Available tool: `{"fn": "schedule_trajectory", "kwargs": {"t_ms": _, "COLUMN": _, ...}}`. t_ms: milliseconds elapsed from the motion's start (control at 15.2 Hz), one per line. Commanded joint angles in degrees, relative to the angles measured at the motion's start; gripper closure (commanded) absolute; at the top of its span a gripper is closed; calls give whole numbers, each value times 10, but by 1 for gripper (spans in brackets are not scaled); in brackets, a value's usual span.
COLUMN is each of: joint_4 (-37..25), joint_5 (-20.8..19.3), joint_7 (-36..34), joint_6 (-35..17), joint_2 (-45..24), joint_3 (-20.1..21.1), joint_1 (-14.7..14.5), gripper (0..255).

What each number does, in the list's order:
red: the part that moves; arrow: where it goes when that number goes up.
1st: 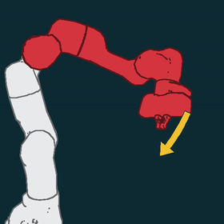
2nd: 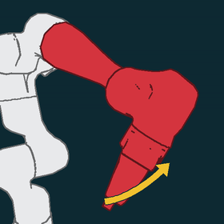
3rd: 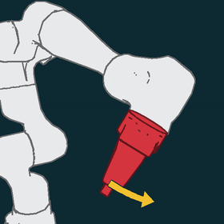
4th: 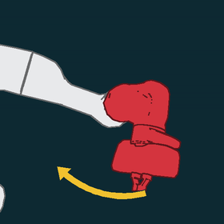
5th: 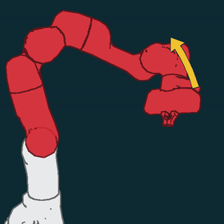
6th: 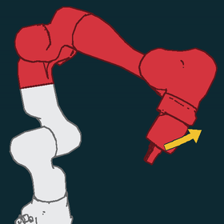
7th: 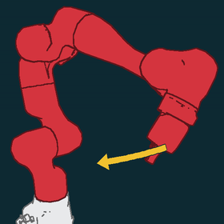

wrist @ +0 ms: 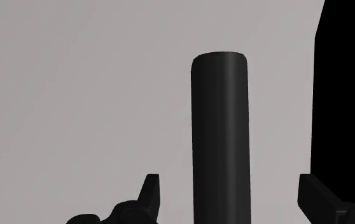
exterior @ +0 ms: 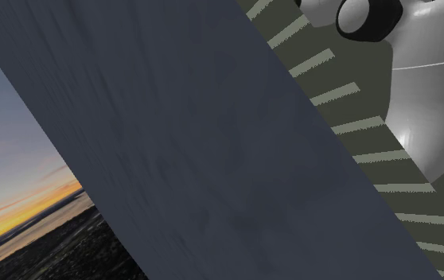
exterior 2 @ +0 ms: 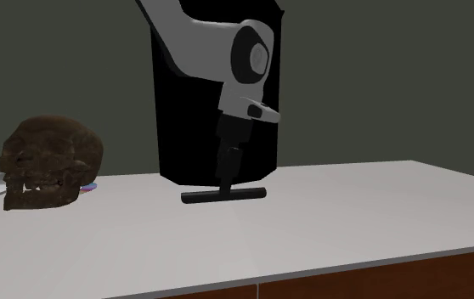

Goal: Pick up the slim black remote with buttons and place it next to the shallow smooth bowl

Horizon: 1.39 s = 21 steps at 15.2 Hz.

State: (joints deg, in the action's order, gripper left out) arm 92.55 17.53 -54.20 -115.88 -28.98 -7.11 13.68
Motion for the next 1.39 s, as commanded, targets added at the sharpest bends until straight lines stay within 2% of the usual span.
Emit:
{"fn": "schedule_trajectory", "kwargs": {"t_ms": 0, "joint_4": 11, "joint_5": 2, "joint_7": 1, "joint_6": -15, "joint_2": -4, "joint_3": 2, "joint_1": -2, "gripper": 0}}
{"fn": "schedule_trajectory", "kwargs": {"t_ms": 594, "joint_4": 16, "joint_5": 5, "joint_7": 3, "joint_6": -25, "joint_2": -9, "joint_3": 1, "joint_1": -4, "gripper": 0}}
{"fn": "schedule_trajectory", "kwargs": {"t_ms": 660, "joint_4": 14, "joint_5": 5, "joint_7": 2, "joint_6": -24, "joint_2": -9, "joint_3": 1, "joint_1": -5, "gripper": 255}}
{"fn": "schedule_trajectory", "kwargs": {"t_ms": 1056, "joint_4": 41, "joint_5": 4, "joint_7": -2, "joint_6": -36, "joint_2": 8, "joint_3": 2, "joint_1": -11, "gripper": 255}}
{"fn": "schedule_trajectory", "kwargs": {"t_ms": 1320, "joint_4": 14, "joint_5": 4, "joint_7": 1, "joint_6": -19, "joint_2": -5, "joint_3": 1, "joint_1": -4, "gripper": 255}}
